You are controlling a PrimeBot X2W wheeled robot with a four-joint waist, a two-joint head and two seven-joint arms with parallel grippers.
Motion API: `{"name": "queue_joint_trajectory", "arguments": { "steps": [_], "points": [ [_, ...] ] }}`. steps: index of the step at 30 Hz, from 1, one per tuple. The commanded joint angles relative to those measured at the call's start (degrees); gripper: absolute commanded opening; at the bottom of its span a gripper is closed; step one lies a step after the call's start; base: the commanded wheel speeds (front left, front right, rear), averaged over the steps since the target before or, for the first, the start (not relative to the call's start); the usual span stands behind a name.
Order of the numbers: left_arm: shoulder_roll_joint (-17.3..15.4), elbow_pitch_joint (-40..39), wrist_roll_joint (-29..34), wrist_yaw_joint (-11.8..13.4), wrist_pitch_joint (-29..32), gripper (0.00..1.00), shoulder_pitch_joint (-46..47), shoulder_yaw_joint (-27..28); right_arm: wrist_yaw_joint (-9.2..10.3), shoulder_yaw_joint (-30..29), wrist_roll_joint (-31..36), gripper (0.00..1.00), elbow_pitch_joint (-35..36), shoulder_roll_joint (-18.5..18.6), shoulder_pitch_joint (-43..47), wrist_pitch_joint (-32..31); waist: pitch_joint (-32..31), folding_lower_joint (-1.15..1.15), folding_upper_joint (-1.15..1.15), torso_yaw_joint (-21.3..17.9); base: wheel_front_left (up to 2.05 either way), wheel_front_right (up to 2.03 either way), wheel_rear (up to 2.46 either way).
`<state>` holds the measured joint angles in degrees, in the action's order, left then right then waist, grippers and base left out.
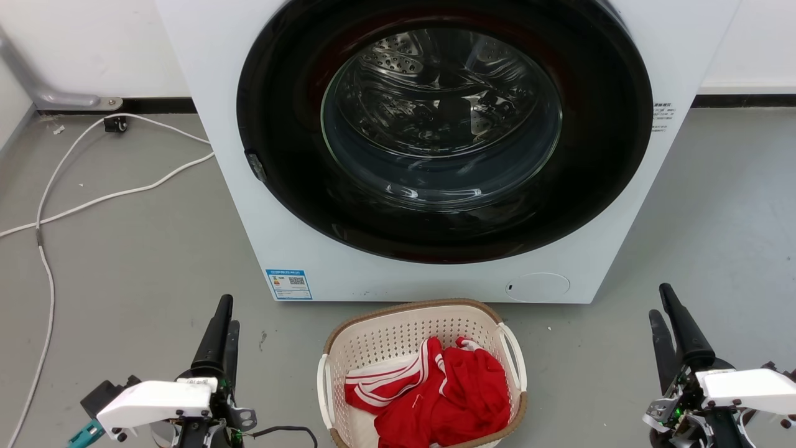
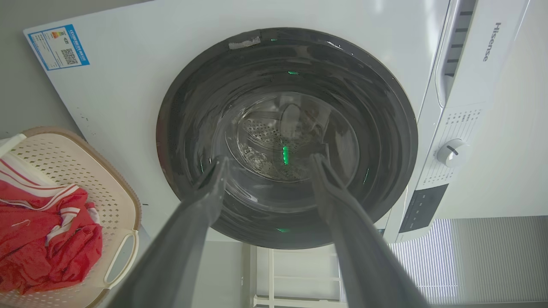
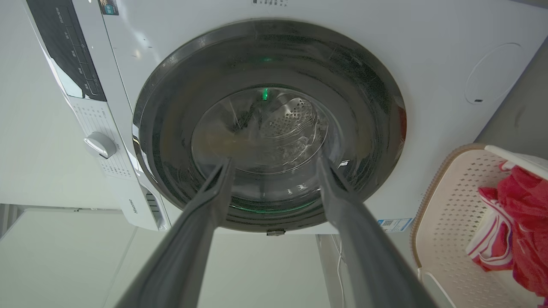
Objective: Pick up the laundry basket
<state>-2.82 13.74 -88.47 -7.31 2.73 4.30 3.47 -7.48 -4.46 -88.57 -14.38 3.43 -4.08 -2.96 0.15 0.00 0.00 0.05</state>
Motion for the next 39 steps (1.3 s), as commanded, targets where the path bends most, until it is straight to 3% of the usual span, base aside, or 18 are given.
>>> {"name": "queue_joint_trajectory", "arguments": {
  "steps": [1, 9, 20, 39],
  "points": [
    [-0.27, -1.47, 1.66, -0.05, -0.52, 1.0, 1.16, -0.23, 0.0, 0.37, 1.57, 1.0, 1.26, 0.82, -0.54, 0.52, 0.0, 0.0, 0.0, 0.01, 0.0, 0.0, 0.0],
    [-0.26, -3.91, 13.92, -0.06, -2.51, 1.0, 1.06, -1.37, 0.0, -0.06, 16.35, 1.0, 3.36, 0.84, -0.5, 2.6, -0.01, 0.0, 0.0, 0.04, 0.0, 0.0, 0.0],
    [-0.24, -5.94, 29.94, 1.94, -4.96, 1.0, 0.82, -4.83, -0.01, 0.78, 34.02, 1.0, 5.85, 0.07, 0.59, 5.09, -0.15, 0.0, 0.0, 0.12, 0.0, 0.0, 0.0],
    [-0.21, -6.55, 47.21, 3.45, -8.65, 1.0, 0.26, -7.63, -0.01, 2.28, 52.75, 1.0, 7.39, -0.3, 2.43, 7.05, -0.29, 0.0, 0.0, 0.36, 0.0, 0.0, 0.0]
  ]
}}
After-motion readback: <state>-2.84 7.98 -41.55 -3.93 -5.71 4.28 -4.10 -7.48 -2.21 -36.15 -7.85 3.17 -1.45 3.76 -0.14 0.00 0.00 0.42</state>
